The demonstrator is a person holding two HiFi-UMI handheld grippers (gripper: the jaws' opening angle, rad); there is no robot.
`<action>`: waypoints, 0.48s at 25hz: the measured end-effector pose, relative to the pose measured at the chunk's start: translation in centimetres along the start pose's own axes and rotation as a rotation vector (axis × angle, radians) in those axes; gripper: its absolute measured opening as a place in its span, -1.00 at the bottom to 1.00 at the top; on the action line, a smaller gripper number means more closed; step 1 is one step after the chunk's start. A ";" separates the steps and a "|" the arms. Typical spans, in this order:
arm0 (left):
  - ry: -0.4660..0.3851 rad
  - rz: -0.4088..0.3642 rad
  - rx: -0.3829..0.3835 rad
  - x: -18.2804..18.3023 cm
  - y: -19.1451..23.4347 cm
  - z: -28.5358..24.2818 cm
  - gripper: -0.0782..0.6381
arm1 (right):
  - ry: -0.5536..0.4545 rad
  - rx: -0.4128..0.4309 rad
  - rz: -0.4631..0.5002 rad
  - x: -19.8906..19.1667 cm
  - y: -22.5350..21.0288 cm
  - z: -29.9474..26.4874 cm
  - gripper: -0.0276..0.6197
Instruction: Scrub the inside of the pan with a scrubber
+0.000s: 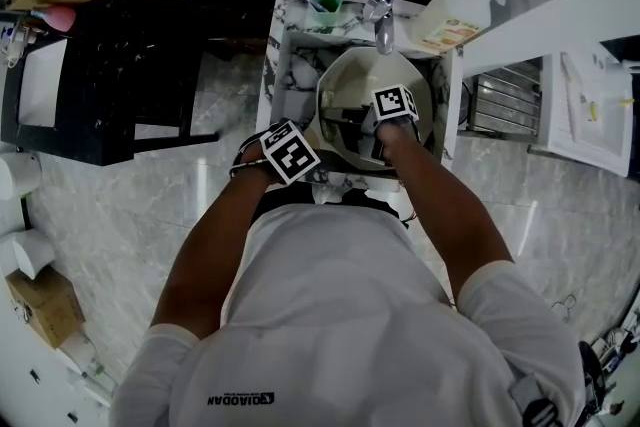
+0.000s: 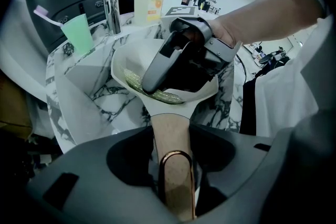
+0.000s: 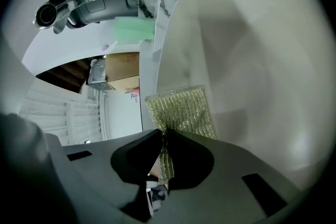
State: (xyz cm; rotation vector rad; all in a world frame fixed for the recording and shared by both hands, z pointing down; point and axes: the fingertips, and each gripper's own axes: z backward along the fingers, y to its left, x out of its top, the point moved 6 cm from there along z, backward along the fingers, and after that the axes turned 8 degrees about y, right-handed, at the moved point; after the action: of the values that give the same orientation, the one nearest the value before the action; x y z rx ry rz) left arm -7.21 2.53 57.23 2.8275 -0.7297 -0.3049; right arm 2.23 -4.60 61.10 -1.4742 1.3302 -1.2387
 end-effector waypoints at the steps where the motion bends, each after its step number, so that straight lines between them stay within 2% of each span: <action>1: 0.001 0.000 0.001 0.0 0.0 0.0 -0.16 | 0.029 0.002 0.005 -0.4 0.1 0.1 -0.72; 6: 0.004 0.001 0.004 0.1 0.0 0.0 -0.16 | 0.144 0.015 0.038 -1.8 0.6 0.2 -0.72; 12: 0.008 0.000 0.005 0.1 0.1 -0.1 -0.16 | 0.260 -0.018 0.044 -2.9 0.1 0.8 -0.72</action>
State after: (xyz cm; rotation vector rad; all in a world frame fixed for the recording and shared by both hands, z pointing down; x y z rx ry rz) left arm -7.15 2.47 57.35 2.8322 -0.7294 -0.2925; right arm 3.05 -1.83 60.43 -1.3218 1.5374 -1.4299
